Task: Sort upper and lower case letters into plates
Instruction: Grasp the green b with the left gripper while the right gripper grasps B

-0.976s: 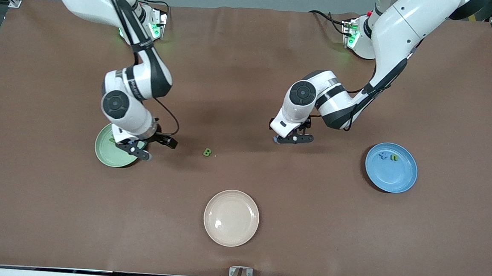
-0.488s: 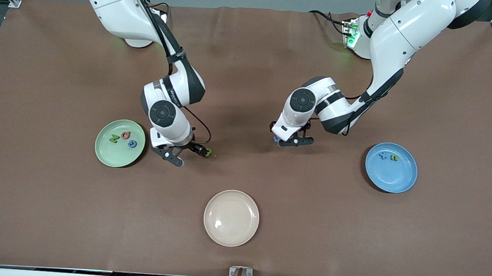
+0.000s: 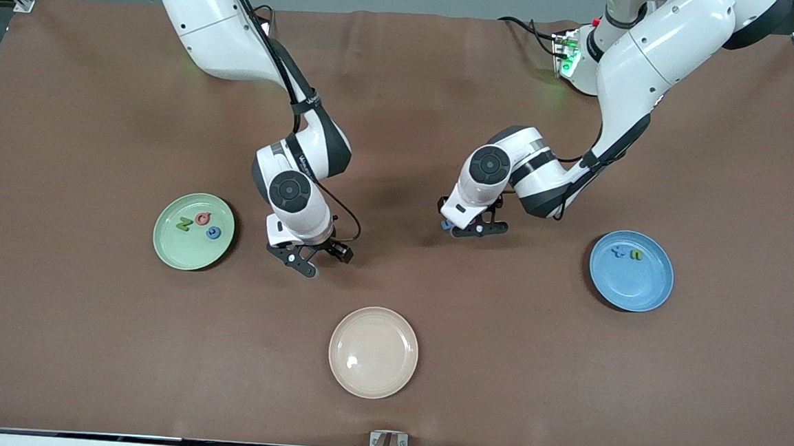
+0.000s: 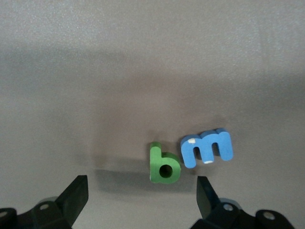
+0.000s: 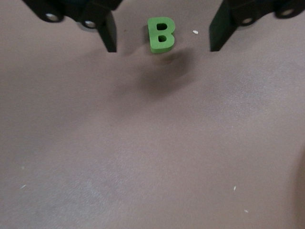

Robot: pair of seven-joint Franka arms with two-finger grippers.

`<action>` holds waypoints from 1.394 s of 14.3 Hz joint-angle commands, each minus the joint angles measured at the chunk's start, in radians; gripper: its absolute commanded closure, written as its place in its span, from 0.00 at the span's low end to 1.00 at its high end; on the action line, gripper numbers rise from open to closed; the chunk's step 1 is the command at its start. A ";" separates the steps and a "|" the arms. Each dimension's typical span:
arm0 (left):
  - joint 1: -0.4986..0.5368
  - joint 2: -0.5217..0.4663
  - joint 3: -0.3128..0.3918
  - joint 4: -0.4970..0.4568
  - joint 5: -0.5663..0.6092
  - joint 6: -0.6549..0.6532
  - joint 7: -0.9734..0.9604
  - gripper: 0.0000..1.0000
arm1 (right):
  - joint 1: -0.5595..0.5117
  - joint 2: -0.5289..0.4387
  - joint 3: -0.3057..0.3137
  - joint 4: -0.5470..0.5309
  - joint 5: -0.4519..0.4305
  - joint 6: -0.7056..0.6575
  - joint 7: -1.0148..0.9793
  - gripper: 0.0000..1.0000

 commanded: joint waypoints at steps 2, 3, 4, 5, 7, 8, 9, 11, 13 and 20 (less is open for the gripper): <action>-0.005 0.005 0.026 -0.008 0.026 0.007 -0.023 0.00 | 0.012 0.014 -0.009 0.013 -0.001 0.004 0.019 0.32; -0.004 0.005 0.026 -0.008 0.026 0.007 -0.023 0.00 | 0.014 0.014 -0.009 0.010 -0.001 0.003 0.019 0.33; -0.004 0.005 0.026 -0.008 0.026 0.007 -0.022 0.00 | 0.014 0.014 -0.009 0.008 0.001 0.000 0.019 0.34; -0.004 0.007 0.027 -0.008 0.026 0.007 -0.022 0.00 | 0.022 0.014 -0.009 0.002 0.001 -0.002 0.021 0.34; 0.001 0.007 0.027 -0.002 0.026 0.007 -0.017 0.00 | 0.032 0.011 -0.011 -0.009 -0.001 -0.005 0.050 0.37; 0.004 0.007 0.027 0.001 0.026 0.007 -0.013 0.00 | 0.032 0.010 -0.009 -0.009 -0.001 -0.009 0.052 0.40; 0.004 0.005 0.027 0.004 0.027 0.007 -0.011 0.02 | 0.032 0.010 -0.009 -0.010 -0.001 -0.012 0.052 0.43; 0.004 0.005 0.027 0.006 0.027 0.007 -0.010 0.20 | 0.032 0.008 -0.009 -0.016 -0.001 -0.011 0.052 0.50; 0.004 0.005 0.029 0.015 0.029 0.008 -0.010 0.39 | 0.031 0.008 -0.009 -0.020 -0.001 -0.011 0.052 0.66; 0.002 0.002 0.029 0.021 0.032 0.008 -0.002 0.73 | -0.024 -0.084 -0.018 -0.044 -0.005 -0.127 -0.034 1.00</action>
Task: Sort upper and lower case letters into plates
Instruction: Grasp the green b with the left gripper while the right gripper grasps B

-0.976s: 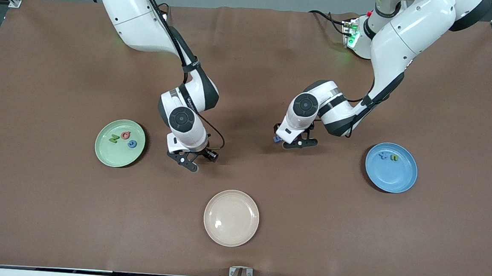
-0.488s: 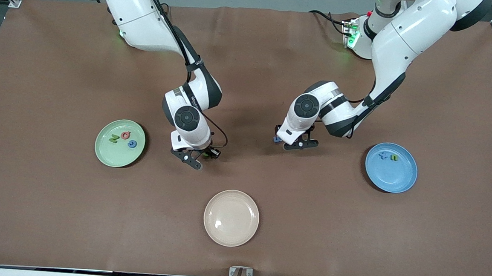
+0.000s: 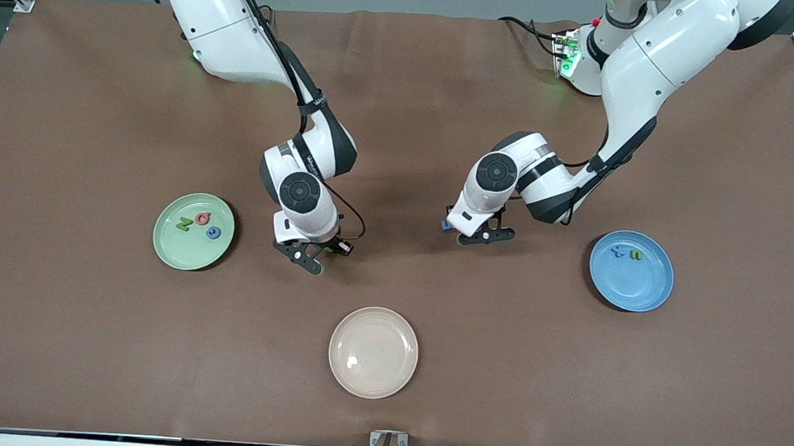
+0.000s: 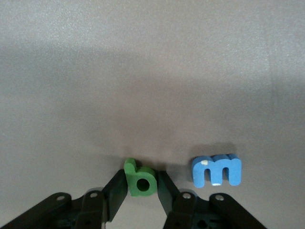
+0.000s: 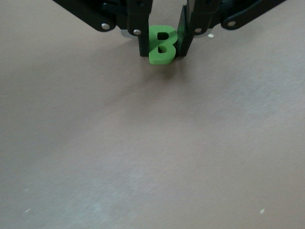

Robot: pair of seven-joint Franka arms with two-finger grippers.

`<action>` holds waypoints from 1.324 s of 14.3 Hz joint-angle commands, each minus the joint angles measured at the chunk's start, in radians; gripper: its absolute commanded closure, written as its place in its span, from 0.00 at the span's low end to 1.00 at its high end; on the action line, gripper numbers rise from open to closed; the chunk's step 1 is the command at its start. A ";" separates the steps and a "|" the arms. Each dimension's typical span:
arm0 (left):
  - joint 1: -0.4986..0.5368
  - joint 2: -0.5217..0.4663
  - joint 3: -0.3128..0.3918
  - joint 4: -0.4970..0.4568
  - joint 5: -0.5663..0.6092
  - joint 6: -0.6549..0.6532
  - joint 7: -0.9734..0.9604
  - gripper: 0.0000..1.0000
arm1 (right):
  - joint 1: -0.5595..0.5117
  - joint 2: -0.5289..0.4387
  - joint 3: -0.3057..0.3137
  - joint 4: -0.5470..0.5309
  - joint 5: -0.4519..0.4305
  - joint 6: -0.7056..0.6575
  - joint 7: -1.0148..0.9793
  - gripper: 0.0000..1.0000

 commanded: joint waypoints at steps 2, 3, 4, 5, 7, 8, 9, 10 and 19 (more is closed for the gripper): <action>-0.004 0.002 0.006 0.002 0.046 0.004 -0.002 0.83 | -0.109 -0.164 0.000 -0.096 -0.006 -0.108 -0.188 1.00; -0.004 0.001 0.006 0.002 0.060 0.004 -0.004 0.86 | -0.147 -0.208 0.000 -0.142 -0.006 -0.108 -0.275 1.00; -0.005 -0.002 0.006 0.002 0.065 0.004 -0.007 0.91 | -0.187 -0.244 0.000 -0.179 -0.008 -0.108 -0.358 1.00; -0.007 -0.010 0.006 0.002 0.065 0.004 -0.008 0.94 | -0.236 -0.273 0.000 -0.212 -0.009 -0.108 -0.447 1.00; 0.002 -0.048 0.001 -0.001 0.065 -0.004 -0.007 0.97 | -0.310 -0.307 0.000 -0.262 -0.009 -0.106 -0.585 1.00; 0.004 -0.074 -0.002 -0.006 0.065 -0.013 -0.004 0.98 | -0.348 -0.315 0.000 -0.277 -0.011 -0.103 -0.651 1.00; 0.005 -0.109 -0.002 -0.012 0.065 -0.037 0.007 0.98 | -0.376 -0.313 0.000 -0.286 -0.011 -0.099 -0.697 1.00; 0.005 -0.138 -0.003 -0.014 0.065 -0.077 0.030 0.98 | -0.411 -0.310 0.000 -0.288 -0.011 -0.097 -0.748 1.00; 0.574 -0.249 -0.431 -0.040 0.046 -0.344 0.408 0.98 | -0.555 -0.226 0.005 -0.317 -0.008 0.016 -0.988 0.99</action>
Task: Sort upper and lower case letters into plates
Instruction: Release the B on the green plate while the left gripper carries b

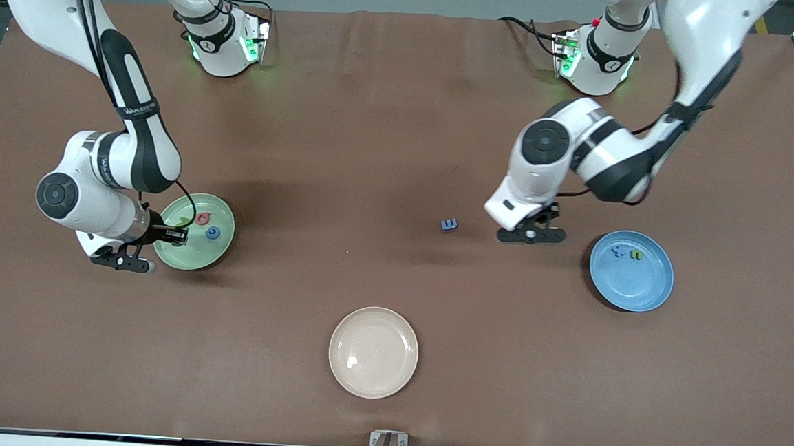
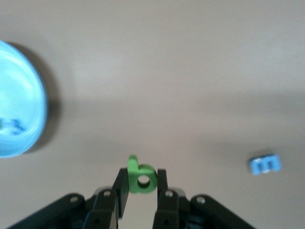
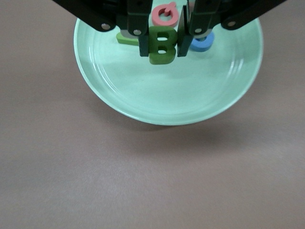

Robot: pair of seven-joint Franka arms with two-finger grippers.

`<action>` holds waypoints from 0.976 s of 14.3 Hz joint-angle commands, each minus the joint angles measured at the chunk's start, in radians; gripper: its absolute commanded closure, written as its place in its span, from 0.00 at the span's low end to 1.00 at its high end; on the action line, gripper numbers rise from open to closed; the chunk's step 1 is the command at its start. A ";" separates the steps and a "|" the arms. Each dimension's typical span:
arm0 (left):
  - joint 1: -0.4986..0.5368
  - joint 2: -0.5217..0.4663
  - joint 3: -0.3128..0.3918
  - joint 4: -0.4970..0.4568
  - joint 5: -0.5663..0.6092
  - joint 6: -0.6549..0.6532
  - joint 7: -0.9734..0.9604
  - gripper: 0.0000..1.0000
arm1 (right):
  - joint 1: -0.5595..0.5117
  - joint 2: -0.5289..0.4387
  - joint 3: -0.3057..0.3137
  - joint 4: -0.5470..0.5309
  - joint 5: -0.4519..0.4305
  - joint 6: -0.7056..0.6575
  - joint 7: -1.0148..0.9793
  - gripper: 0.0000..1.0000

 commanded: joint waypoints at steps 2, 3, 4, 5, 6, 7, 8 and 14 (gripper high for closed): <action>0.321 -0.012 -0.204 -0.037 -0.002 -0.097 0.212 0.98 | -0.023 0.032 0.025 -0.048 -0.001 0.082 -0.019 0.99; 0.403 -0.010 -0.253 -0.050 -0.002 -0.109 0.272 0.98 | -0.023 0.037 0.027 -0.050 0.001 0.085 -0.019 0.98; 0.498 -0.010 -0.298 -0.066 -0.002 -0.111 0.344 0.98 | -0.022 0.039 0.027 -0.052 0.001 0.083 -0.019 0.98; 0.567 -0.009 -0.327 -0.077 -0.002 -0.109 0.410 0.98 | -0.020 0.040 0.027 -0.053 0.002 0.079 -0.019 0.98; 0.624 -0.005 -0.337 -0.080 -0.002 -0.108 0.479 0.98 | -0.020 0.040 0.027 -0.053 0.001 0.076 -0.019 0.97; 0.661 -0.004 -0.338 -0.080 -0.002 -0.105 0.536 0.98 | -0.020 0.040 0.027 -0.053 0.002 0.074 -0.019 0.89; 0.695 -0.004 -0.337 -0.080 -0.002 -0.099 0.586 0.98 | -0.022 0.040 0.028 -0.052 0.001 0.073 -0.019 0.58; 0.764 0.080 -0.248 -0.090 0.125 0.012 0.708 0.98 | -0.019 -0.016 0.028 -0.029 0.002 -0.013 -0.015 0.00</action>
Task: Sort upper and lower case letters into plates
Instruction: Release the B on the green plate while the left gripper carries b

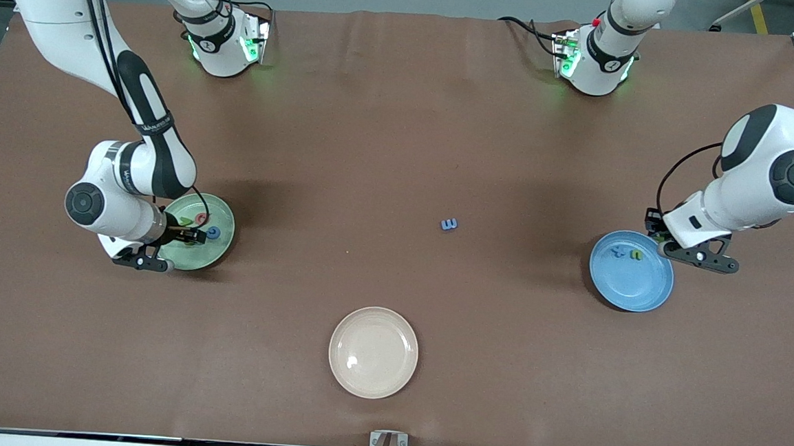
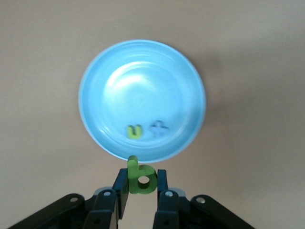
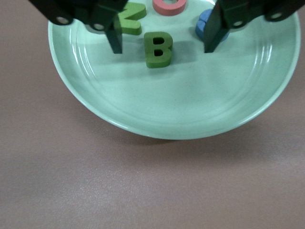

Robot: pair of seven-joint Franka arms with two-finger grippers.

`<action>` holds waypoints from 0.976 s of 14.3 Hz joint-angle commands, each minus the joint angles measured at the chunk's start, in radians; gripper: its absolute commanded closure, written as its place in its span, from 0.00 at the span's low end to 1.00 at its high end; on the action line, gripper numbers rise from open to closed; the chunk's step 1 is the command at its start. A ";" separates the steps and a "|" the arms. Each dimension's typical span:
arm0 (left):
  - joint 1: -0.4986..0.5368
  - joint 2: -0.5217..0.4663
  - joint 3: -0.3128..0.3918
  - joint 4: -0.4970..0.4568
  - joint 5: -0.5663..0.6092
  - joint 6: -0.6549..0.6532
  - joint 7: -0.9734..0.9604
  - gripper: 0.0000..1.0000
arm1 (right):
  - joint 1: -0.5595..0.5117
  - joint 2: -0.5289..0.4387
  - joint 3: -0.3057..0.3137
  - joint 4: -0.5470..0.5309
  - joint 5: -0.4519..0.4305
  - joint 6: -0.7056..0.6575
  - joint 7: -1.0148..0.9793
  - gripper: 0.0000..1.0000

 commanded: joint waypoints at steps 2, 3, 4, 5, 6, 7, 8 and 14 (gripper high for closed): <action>0.002 0.097 0.078 -0.008 0.129 0.109 0.030 0.98 | -0.013 -0.116 0.013 0.018 0.000 -0.142 -0.002 0.00; -0.007 0.112 0.103 -0.007 0.151 0.140 0.030 0.99 | -0.014 -0.135 0.012 0.044 -0.001 -0.194 -0.005 0.00; -0.030 0.134 0.131 0.001 0.180 0.171 0.028 0.99 | -0.022 -0.149 0.009 0.067 -0.003 -0.244 -0.013 0.00; -0.060 0.154 0.170 0.012 0.207 0.183 0.020 0.99 | -0.025 -0.168 0.006 0.089 -0.012 -0.295 -0.016 0.00; -0.094 0.168 0.201 0.027 0.218 0.192 0.013 0.99 | -0.029 -0.185 0.004 0.107 -0.015 -0.344 -0.017 0.00; -0.125 0.172 0.226 0.036 0.222 0.203 0.008 0.99 | -0.040 -0.204 0.003 0.139 -0.017 -0.412 -0.017 0.00; -0.160 0.174 0.261 0.045 0.222 0.221 0.004 0.99 | -0.054 -0.216 0.004 0.176 -0.023 -0.477 -0.017 0.00; -0.259 0.191 0.372 0.061 0.225 0.264 0.000 0.98 | -0.069 -0.212 0.006 0.504 -0.116 -0.831 -0.016 0.00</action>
